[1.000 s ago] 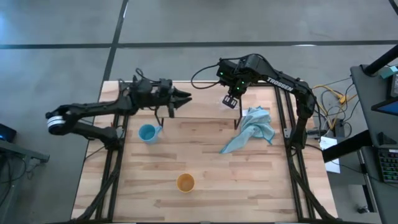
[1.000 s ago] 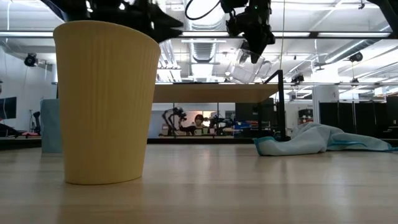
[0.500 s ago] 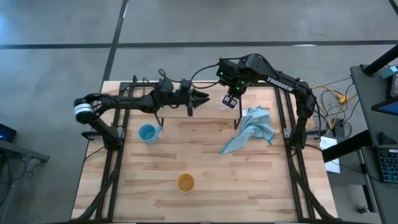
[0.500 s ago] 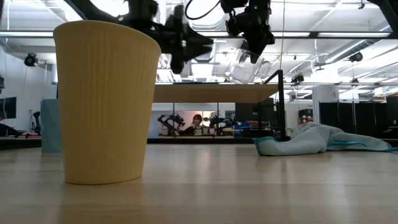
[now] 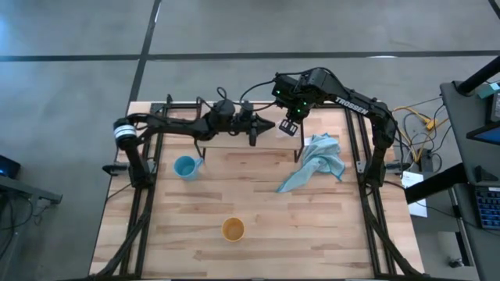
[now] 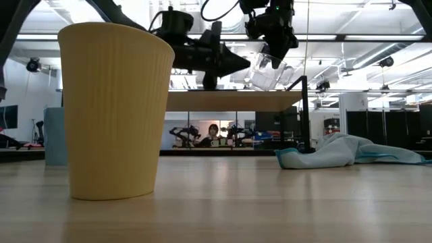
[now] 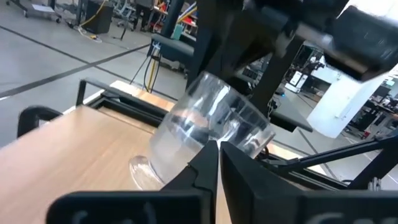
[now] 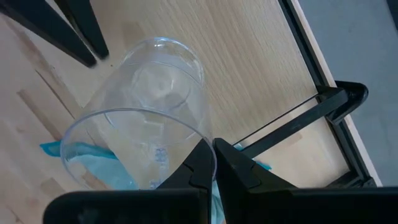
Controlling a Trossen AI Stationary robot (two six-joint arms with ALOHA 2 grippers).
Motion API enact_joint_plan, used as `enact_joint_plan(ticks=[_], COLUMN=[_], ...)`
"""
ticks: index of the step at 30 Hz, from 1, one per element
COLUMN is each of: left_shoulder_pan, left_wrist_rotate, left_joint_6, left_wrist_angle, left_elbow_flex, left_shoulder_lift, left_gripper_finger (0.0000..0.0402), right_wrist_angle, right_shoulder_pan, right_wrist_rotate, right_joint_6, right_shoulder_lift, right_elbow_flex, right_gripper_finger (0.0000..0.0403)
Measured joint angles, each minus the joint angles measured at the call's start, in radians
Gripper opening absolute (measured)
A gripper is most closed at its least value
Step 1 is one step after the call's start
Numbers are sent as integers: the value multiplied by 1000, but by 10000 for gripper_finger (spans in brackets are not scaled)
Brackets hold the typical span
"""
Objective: Stack small to large cups/mugs on shelf
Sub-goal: Put the transparent mug on the shelf
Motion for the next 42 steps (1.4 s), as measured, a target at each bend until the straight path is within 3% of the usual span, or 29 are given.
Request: enact_joint_plan(ticks=[42], left_shoulder_pan=[-3], left_wrist_rotate=[-48], left_joint_6=[-49], left_wrist_angle=[-3], left_elbow_flex=[-3], left_shoulder_lift=[49], left_gripper_finger=[4], right_wrist_angle=[20], right_shoulder_pan=[0], right_wrist_rotate=[-8], right_joint_6=[-14], right_shoulder_lift=[0], right_elbow_flex=[0], right_gripper_finger=[9])
